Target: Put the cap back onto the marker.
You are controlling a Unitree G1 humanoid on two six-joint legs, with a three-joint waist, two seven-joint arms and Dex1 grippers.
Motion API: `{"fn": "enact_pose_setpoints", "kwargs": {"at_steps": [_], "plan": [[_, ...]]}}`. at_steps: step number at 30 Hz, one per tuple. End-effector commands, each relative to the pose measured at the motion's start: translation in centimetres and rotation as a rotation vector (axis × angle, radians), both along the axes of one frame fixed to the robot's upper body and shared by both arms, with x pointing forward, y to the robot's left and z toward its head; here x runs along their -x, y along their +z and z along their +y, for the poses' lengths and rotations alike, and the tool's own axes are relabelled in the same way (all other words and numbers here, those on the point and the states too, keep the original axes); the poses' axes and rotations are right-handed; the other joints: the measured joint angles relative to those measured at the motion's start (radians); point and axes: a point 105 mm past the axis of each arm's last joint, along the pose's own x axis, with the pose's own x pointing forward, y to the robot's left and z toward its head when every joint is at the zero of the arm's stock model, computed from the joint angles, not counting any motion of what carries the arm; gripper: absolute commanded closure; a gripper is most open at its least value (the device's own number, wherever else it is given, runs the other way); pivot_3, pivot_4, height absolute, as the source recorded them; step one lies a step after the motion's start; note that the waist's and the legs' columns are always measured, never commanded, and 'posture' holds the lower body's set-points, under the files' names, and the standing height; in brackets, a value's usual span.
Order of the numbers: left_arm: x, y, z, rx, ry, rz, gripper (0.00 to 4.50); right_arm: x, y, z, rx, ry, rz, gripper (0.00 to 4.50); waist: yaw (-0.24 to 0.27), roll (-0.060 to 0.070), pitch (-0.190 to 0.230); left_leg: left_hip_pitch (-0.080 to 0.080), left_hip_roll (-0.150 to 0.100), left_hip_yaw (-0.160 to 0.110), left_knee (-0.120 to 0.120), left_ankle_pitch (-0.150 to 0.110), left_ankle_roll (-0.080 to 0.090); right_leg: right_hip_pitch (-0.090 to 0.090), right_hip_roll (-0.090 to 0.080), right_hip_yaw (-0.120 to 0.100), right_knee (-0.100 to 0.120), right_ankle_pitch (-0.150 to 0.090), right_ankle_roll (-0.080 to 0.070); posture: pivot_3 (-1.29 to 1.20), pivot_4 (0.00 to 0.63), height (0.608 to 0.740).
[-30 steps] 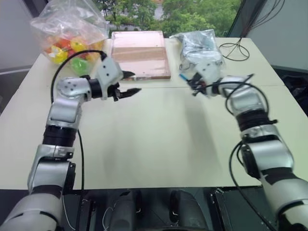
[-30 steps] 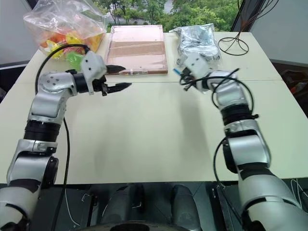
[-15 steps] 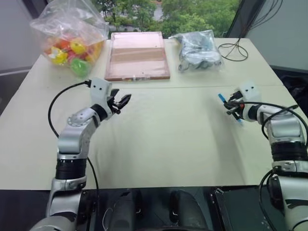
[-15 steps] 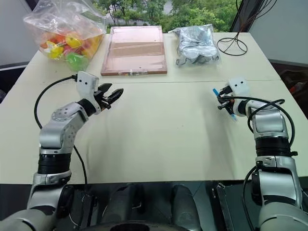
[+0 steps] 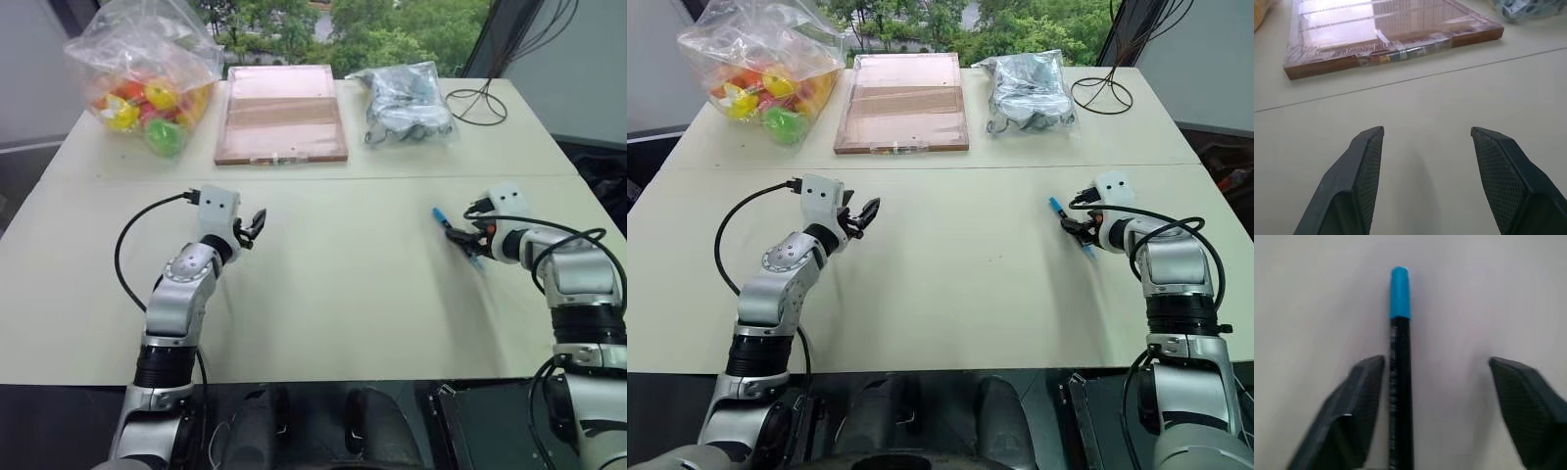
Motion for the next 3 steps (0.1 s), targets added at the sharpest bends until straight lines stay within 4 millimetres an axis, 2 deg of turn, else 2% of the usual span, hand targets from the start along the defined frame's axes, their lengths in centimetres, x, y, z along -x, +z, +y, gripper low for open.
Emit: {"fn": "enact_pose_setpoints", "kwargs": {"at_steps": [1, 3], "plan": [[0.3, 2.4, 1.5, 0.005, 0.027, -0.091, 1.54, -0.4, 5.0, -1.2, 0.018, -0.005, -0.158, 0.07, 0.0, 0.0, 0.0, 0.0, 0.0, 0.0, 0.0, 0.0, 0.0, 0.0, 0.0, 0.0, 0.0, 0.0, 0.0, 0.0, 0.15, 0.74], [0.7, 2.8, 2.5, 0.001, 0.034, -0.099, 1.54, -0.1, 6.0, -2.8, 0.021, -0.035, -0.2, 0.07, 0.001, 0.0, 0.0, 0.0, 0.0, 0.0, 0.0, 0.0, 0.001, 0.0, 0.0, 0.0, 0.0, 0.0, 0.0, 0.0, 0.15, 0.74]]}}
